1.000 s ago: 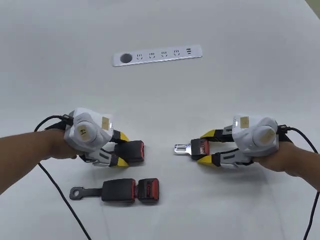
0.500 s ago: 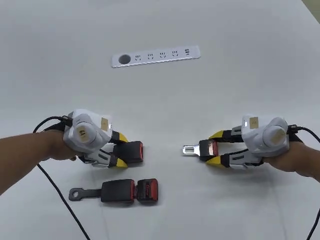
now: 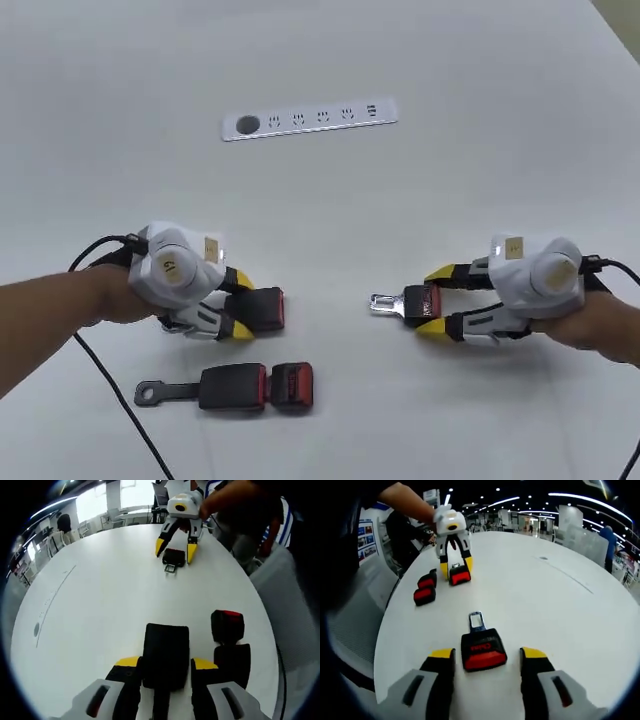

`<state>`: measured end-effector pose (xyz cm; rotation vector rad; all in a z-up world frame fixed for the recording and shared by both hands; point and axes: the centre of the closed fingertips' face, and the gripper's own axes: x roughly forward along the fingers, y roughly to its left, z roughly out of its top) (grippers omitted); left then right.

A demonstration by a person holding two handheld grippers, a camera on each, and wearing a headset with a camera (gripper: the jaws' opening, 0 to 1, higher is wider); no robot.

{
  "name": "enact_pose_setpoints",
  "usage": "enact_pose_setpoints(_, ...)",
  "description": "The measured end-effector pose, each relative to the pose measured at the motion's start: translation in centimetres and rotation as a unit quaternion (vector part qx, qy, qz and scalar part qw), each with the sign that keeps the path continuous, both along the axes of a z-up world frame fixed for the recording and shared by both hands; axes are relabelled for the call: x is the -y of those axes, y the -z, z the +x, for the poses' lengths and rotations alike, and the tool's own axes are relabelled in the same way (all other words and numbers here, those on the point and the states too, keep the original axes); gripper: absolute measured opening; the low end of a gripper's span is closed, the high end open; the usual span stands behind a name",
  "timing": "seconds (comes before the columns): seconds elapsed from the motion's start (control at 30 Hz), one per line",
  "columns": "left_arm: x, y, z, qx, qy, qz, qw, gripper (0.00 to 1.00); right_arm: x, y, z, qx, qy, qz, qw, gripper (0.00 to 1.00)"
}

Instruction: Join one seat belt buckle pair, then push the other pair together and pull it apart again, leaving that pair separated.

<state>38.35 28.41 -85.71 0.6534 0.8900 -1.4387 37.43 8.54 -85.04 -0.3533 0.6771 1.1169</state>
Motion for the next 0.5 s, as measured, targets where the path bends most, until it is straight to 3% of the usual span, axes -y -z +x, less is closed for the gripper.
enact_pose_setpoints(0.03,0.3,-0.4,-0.2,-0.009,-0.011,-0.009,0.9999,0.50,-0.4,-0.9,0.5,0.009,0.015,0.024,0.9996,0.64)
enact_pose_setpoints(0.07,0.1,-0.7,0.0,-0.001,-0.015,-0.007,0.9999,0.55,-0.2,-1.1,0.8,0.012,0.025,0.028,0.9992,0.65)
enact_pose_setpoints(0.13,0.4,-1.7,0.3,0.009,-0.036,-0.024,0.9990,0.59,0.6,-1.3,1.6,0.036,0.044,0.016,0.9983,0.66)
enact_pose_setpoints(0.2,0.8,-2.9,0.6,0.013,-0.057,-0.042,0.9974,0.60,0.6,-1.6,2.1,0.039,0.065,0.023,0.9968,0.74)
enact_pose_setpoints(0.27,0.8,-3.6,0.9,0.021,-0.072,-0.052,0.9958,0.65,0.8,-1.8,2.4,0.054,0.080,0.021,0.9951,0.76)
enact_pose_setpoints(0.37,0.6,-5.0,1.3,0.021,-0.126,-0.075,0.9890,0.69,0.4,-2.9,2.4,0.066,0.111,0.027,0.9912,0.78)
enact_pose_setpoints(0.5,-0.4,-6.2,1.2,0.029,-0.170,-0.087,0.9812,0.78,0.3,-3.4,2.2,0.071,0.145,0.031,0.9864,0.85)
